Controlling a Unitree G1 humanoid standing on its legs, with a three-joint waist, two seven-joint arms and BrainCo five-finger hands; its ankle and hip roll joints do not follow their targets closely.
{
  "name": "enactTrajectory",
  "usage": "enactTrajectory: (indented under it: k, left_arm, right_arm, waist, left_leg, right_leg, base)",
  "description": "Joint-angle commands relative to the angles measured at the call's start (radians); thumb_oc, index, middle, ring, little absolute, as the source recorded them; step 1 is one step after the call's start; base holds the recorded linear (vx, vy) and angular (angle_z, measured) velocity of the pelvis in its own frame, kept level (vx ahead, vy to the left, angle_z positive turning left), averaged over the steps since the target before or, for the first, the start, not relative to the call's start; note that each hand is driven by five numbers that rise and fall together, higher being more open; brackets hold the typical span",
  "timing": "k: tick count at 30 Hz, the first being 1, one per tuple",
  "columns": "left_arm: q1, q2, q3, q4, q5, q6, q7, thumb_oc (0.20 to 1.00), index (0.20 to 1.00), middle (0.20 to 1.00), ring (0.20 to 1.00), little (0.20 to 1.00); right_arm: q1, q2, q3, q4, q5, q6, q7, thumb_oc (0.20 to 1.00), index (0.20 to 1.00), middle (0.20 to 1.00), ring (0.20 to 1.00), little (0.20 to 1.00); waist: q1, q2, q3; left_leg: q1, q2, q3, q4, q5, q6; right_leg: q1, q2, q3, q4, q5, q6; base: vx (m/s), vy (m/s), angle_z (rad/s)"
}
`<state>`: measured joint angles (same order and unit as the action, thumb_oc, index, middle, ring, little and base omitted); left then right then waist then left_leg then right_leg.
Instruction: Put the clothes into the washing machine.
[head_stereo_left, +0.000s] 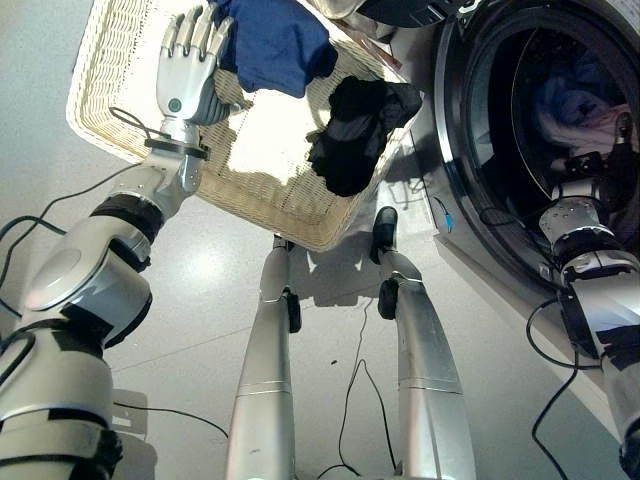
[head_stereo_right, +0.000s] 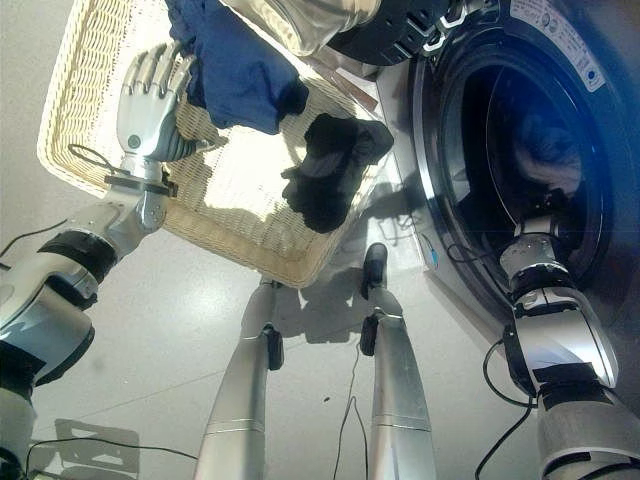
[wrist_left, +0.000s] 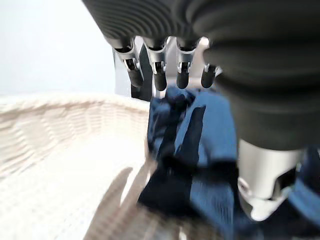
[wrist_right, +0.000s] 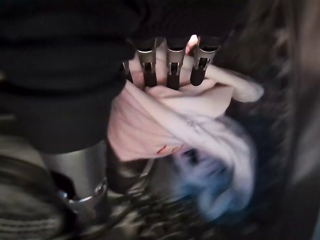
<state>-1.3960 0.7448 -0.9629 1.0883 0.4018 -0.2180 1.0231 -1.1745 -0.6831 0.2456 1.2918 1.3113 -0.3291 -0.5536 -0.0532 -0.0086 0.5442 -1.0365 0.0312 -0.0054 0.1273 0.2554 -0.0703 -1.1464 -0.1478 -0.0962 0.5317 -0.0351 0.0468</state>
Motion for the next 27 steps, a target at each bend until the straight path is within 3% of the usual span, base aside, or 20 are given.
enactTrajectory:
  k: [1, 4, 7, 10, 15, 21, 22, 23, 24, 26, 27]
  left_arm:
    - [-0.099, -0.050, 0.031, 0.061, 0.043, 0.014, 0.043, 1.000, 1.000, 1.000, 1.000, 1.000]
    - [-0.133, -0.047, 0.001, 0.063, 0.061, 0.022, 0.061, 1.000, 1.000, 1.000, 1.000, 1.000]
    - [-0.161, -0.055, 0.004, 0.069, 0.052, 0.014, 0.079, 1.000, 1.000, 1.000, 1.000, 1.000]
    - [-0.176, -0.062, -0.001, 0.075, 0.052, 0.003, 0.049, 1.000, 1.000, 1.000, 1.000, 1.000]
    - [-0.188, -0.078, -0.022, 0.085, 0.032, -0.021, -0.098, 1.000, 1.000, 1.000, 1.000, 1.000]
    - [-0.190, -0.086, -0.061, 0.109, -0.040, 0.014, -0.266, 1.000, 1.000, 1.000, 1.000, 1.000]
    - [-0.188, -0.088, -0.062, 0.113, -0.049, 0.016, -0.284, 0.859, 0.859, 0.859, 0.859, 0.859]
    - [-0.188, -0.089, -0.062, 0.121, -0.066, 0.023, -0.320, 0.576, 0.576, 0.576, 0.576, 0.576]
    - [-0.187, -0.089, -0.062, 0.122, -0.069, 0.025, -0.330, 0.542, 0.542, 0.542, 0.542, 0.542]
    - [-0.182, -0.091, -0.062, 0.126, -0.080, 0.022, -0.375, 0.200, 0.200, 0.200, 0.200, 0.200]
    - [-0.179, -0.091, -0.066, 0.124, -0.090, 0.020, -0.396, 0.200, 0.200, 0.200, 0.200, 0.200]
  right_arm:
    - [-0.082, -0.250, 0.073, 0.026, -0.120, 0.106, -0.083, 1.000, 1.000, 1.000, 1.000, 1.000]
    - [-0.114, -0.242, 0.137, 0.047, -0.221, 0.228, -0.101, 1.000, 1.000, 1.000, 1.000, 1.000]
    - [-0.123, -0.231, 0.154, 0.063, -0.235, 0.262, -0.075, 1.000, 1.000, 1.000, 1.000, 1.000]
    - [-0.124, -0.217, 0.156, 0.070, -0.236, 0.276, -0.055, 1.000, 1.000, 1.000, 1.000, 1.000]
    - [-0.112, -0.189, 0.156, 0.053, -0.265, 0.288, -0.002, 1.000, 1.000, 1.000, 1.000, 1.000]
    - [-0.109, -0.169, 0.170, 0.032, -0.301, 0.252, 0.059, 1.000, 1.000, 1.000, 1.000, 1.000]
    - [-0.107, -0.164, 0.169, 0.029, -0.308, 0.242, 0.067, 1.000, 1.000, 1.000, 1.000, 1.000]
    - [-0.107, -0.160, 0.169, 0.025, -0.316, 0.229, 0.075, 1.000, 1.000, 1.000, 1.000, 1.000]
    - [-0.107, -0.158, 0.169, 0.023, -0.319, 0.226, 0.077, 1.000, 1.000, 1.000, 1.000, 1.000]
    - [-0.106, -0.152, 0.171, 0.009, -0.328, 0.208, 0.085, 1.000, 1.000, 1.000, 1.000, 1.000]
    - [-0.105, -0.149, 0.170, 0.001, -0.332, 0.201, 0.088, 1.000, 1.000, 1.000, 1.000, 1.000]
  waist:
    - [0.008, -0.023, -0.024]
    - [0.007, -0.037, -0.024]
    - [0.004, -0.045, -0.024]
    - [0.003, -0.048, -0.024]
    - [-0.003, -0.056, -0.024]
    - [-0.017, -0.050, -0.024]
    - [-0.019, -0.048, -0.024]
    - [-0.020, -0.046, -0.024]
    - [-0.021, -0.045, -0.024]
    - [-0.024, -0.042, -0.024]
    - [-0.026, -0.040, -0.024]
  left_leg:
    - [-0.002, 0.026, 0.019, 0.167, -0.188, -0.064]
    - [-0.017, 0.030, 0.008, 0.170, -0.193, -0.063]
    - [-0.025, 0.035, 0.008, 0.166, -0.195, -0.064]
    - [-0.028, 0.033, 0.006, 0.167, -0.197, -0.064]
    - [-0.034, 0.034, 0.004, 0.164, -0.201, -0.064]
    - [-0.035, 0.032, 0.013, 0.168, -0.205, -0.064]
    - [-0.034, 0.032, 0.016, 0.166, -0.204, -0.064]
    - [-0.033, 0.033, 0.020, 0.165, -0.204, -0.065]
    - [-0.033, 0.033, 0.021, 0.166, -0.204, -0.065]
    - [-0.035, 0.033, 0.023, 0.168, -0.204, -0.066]
    - [-0.037, 0.032, 0.024, 0.169, -0.204, -0.067]
  right_leg:
    - [0.087, 0.054, -0.037, -0.193, 0.129, 0.102]
    - [0.080, 0.064, -0.036, -0.197, 0.137, 0.103]
    - [0.075, 0.069, -0.036, -0.200, 0.134, 0.103]
    - [0.074, 0.070, -0.036, -0.201, 0.135, 0.104]
    - [0.071, 0.076, -0.033, -0.210, 0.140, 0.109]
    - [0.061, 0.081, -0.019, -0.210, 0.141, 0.109]
    - [0.061, 0.081, -0.017, -0.212, 0.142, 0.110]
    - [0.060, 0.080, -0.016, -0.213, 0.142, 0.110]
    - [0.059, 0.080, -0.016, -0.212, 0.141, 0.110]
    - [0.055, 0.079, -0.012, -0.211, 0.141, 0.108]
    - [0.052, 0.080, -0.008, -0.211, 0.140, 0.107]
  base:
    - [0.00, -0.040, 0.03]
    - [0.00, -0.041, 0.03]
    - [0.00, 0.000, 0.00]
    - [0.00, -0.010, 0.00]
    - [0.01, -0.015, 0.00]
    - [0.01, 0.030, -0.01]
    - [0.00, 0.044, 0.00]
    - [0.00, 0.038, -0.01]
    - [0.00, 0.048, -0.01]
    - [0.01, 0.042, 0.00]
    - [0.01, 0.034, 0.00]
